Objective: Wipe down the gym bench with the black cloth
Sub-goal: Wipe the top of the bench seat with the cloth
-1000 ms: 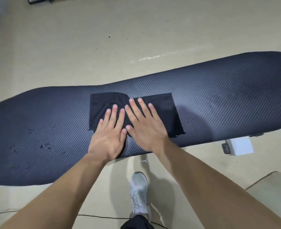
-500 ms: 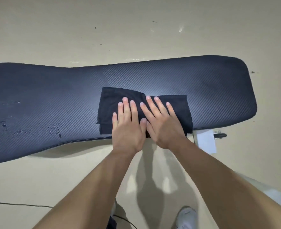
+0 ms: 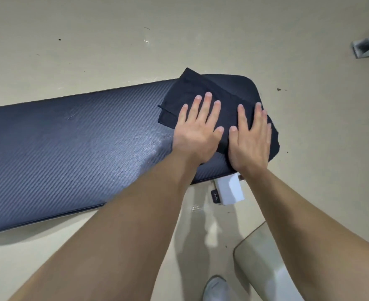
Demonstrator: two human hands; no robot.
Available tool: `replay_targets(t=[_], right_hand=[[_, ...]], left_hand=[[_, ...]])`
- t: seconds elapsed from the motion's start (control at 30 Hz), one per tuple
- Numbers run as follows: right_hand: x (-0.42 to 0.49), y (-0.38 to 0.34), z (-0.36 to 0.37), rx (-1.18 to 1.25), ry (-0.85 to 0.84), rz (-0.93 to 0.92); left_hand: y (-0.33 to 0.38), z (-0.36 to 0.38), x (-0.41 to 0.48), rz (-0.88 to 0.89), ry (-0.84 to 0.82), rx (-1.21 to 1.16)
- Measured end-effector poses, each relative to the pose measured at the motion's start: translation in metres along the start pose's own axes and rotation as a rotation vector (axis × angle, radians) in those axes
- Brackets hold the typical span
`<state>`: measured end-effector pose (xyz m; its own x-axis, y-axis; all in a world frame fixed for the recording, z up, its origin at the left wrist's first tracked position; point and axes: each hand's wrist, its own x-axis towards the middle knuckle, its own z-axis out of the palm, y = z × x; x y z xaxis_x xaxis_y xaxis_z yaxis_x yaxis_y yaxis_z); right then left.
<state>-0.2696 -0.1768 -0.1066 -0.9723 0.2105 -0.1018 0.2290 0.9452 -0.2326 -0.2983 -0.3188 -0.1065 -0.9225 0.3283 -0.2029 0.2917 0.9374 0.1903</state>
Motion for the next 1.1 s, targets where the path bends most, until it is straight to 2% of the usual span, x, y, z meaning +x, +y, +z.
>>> replay_targets(t=[0.13, 0.3, 0.37, 0.5, 0.67, 0.83, 0.97, 1.1], right_hand=[[-0.002, -0.002, 0.003, -0.093, -0.049, 0.11], [0.017, -0.042, 0.002, -0.135, -0.193, 0.0], [0.028, -0.077, 0.007, -0.144, -0.202, -0.058], [0.035, -0.156, 0.027, -0.171, -0.203, -0.141], [0.014, -0.251, 0.055, -0.212, -0.211, -0.318], [-0.032, -0.343, 0.081, -0.161, -0.265, -0.5], [-0.073, -0.369, 0.091, -0.186, -0.314, -0.619], [-0.117, -0.351, 0.089, -0.203, -0.336, -0.738]], left_hand=[[-0.019, -0.014, 0.0, 0.082, 0.108, 0.057], [-0.056, -0.041, 0.026, 0.062, 0.102, 0.119], [-0.082, -0.038, 0.025, 0.042, 0.059, 0.064], [-0.157, -0.039, 0.001, -0.074, 0.029, 0.029], [-0.257, -0.054, -0.046, -0.23, -0.117, 0.061], [-0.334, -0.056, -0.122, -0.344, -0.075, 0.078], [-0.354, -0.048, -0.177, -0.438, -0.136, 0.099], [-0.329, -0.035, -0.222, -0.538, -0.126, 0.056]])
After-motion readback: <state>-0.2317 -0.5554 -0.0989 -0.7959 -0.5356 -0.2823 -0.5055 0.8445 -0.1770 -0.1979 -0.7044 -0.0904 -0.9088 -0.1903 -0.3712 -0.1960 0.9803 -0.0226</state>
